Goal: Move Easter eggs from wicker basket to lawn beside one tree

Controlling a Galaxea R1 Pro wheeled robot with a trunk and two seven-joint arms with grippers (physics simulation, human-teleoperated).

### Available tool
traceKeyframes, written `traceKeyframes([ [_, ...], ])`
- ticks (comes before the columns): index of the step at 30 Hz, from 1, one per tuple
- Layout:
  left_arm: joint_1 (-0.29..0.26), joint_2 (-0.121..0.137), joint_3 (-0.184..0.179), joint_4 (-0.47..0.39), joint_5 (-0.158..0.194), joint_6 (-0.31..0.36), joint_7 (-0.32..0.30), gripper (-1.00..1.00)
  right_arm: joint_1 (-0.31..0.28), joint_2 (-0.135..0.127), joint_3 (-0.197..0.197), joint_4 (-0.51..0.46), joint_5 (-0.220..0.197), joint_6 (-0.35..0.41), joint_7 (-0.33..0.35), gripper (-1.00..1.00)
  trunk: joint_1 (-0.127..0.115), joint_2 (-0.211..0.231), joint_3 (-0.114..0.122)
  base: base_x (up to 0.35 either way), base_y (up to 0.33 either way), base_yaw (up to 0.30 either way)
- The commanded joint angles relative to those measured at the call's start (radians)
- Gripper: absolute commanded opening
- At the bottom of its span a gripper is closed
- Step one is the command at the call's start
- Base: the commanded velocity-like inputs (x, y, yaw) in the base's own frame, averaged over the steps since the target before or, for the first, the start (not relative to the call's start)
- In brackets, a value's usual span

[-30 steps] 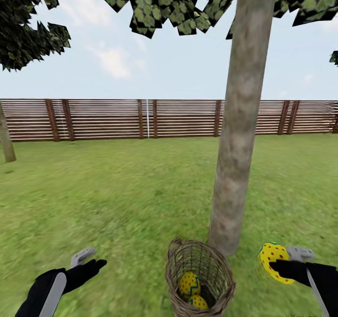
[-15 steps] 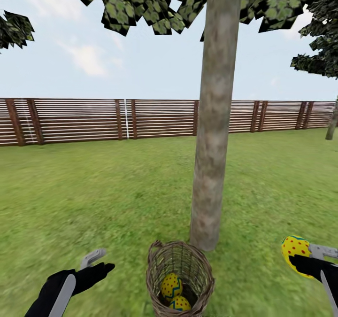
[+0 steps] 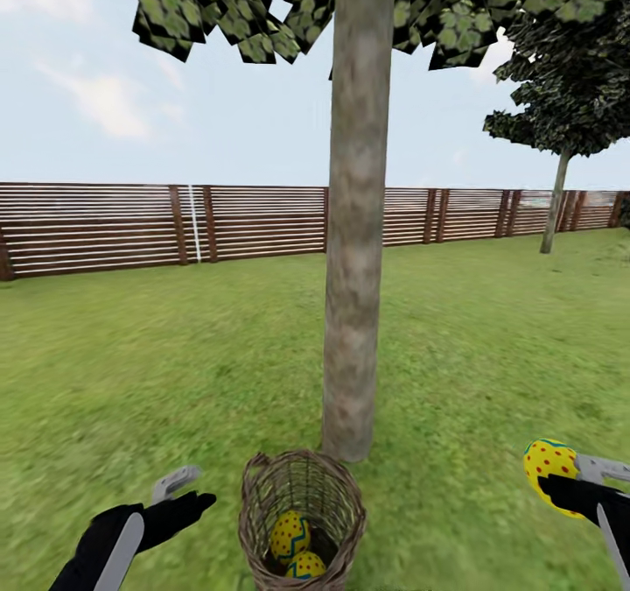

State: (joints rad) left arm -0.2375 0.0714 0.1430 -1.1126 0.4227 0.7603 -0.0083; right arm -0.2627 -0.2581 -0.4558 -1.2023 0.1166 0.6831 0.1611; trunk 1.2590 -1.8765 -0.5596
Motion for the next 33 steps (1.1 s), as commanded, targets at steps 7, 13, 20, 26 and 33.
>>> traceKeyframes([
  [7, 0.0, -0.003, -0.012, 0.003, -0.018, 0.007, 0.017, 1.0, -0.001, 0.004, 0.003, -0.002, 0.011, 0.004, 0.009, -1.0, 0.0, -0.001, 0.003, 0.0, 0.0, -0.288],
  [13, 0.0, 0.008, -0.031, 0.001, -0.14, 0.143, 0.011, 1.0, -0.001, 0.008, 0.006, -0.001, 0.011, 0.005, 0.01, -1.0, 0.0, -0.001, 0.007, 0.0, 0.0, -0.288],
  [20, 0.0, -0.037, -0.018, 0.062, -0.273, 0.214, 0.092, 1.0, -0.001, 0.03, 0.009, 0.001, 0.012, 0.006, 0.011, -1.0, 0.0, -0.001, 0.012, 0.0, 0.0, -0.286],
  [26, 0.0, -0.04, -0.019, 0.052, -0.251, 0.213, 0.213, 1.0, -0.001, 0.057, 0.008, 0.001, 0.086, 0.002, 0.009, -1.0, 0.0, -0.001, 0.018, 0.0, 0.0, -0.251],
  [33, -0.007, -0.058, -0.024, 0.065, -0.188, 0.214, 0.219, 1.0, -0.001, 0.058, -0.022, -0.044, 0.112, -0.201, 0.005, -1.0, 0.0, -0.001, 0.024, 0.0, 0.0, -0.162],
])
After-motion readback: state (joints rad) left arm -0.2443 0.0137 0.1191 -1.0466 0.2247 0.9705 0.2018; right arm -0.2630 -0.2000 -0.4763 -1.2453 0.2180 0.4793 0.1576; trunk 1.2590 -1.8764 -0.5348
